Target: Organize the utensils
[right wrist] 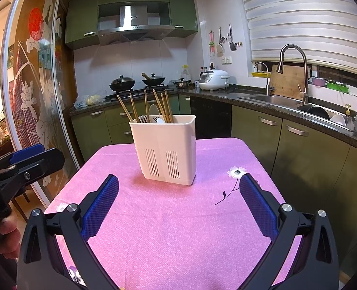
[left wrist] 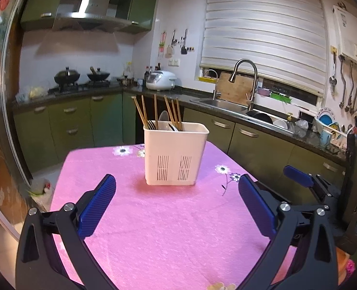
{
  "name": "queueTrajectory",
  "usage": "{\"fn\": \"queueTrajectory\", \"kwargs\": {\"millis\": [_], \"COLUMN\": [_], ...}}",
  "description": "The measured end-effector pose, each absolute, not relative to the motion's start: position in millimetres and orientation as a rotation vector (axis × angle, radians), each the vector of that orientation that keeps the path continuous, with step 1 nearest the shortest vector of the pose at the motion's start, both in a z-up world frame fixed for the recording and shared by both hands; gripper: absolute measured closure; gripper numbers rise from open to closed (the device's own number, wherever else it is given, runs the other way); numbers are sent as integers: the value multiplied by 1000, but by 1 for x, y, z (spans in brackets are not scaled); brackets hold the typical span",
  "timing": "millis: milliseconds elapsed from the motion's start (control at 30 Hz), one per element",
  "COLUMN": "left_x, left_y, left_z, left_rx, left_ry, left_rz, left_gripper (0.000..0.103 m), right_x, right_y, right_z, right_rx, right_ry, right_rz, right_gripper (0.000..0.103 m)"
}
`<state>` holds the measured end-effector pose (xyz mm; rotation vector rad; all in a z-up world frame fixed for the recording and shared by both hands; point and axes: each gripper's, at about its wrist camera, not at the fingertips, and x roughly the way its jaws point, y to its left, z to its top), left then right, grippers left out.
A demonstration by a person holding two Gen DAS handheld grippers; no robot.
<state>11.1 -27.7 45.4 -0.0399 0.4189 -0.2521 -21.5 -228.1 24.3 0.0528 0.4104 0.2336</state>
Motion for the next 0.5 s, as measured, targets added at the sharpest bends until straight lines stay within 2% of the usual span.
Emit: {"fn": "queueTrajectory", "kwargs": {"millis": [500], "left_x": [18], "left_y": [-21], "left_z": [39], "left_rx": [-48], "left_ry": [440], "left_rz": [-223], "left_gripper": [6], "right_x": [-19], "right_y": [-227], "right_z": [20], "right_rx": [55], "right_ry": [416], "right_rz": [234], "right_gripper": [4]}}
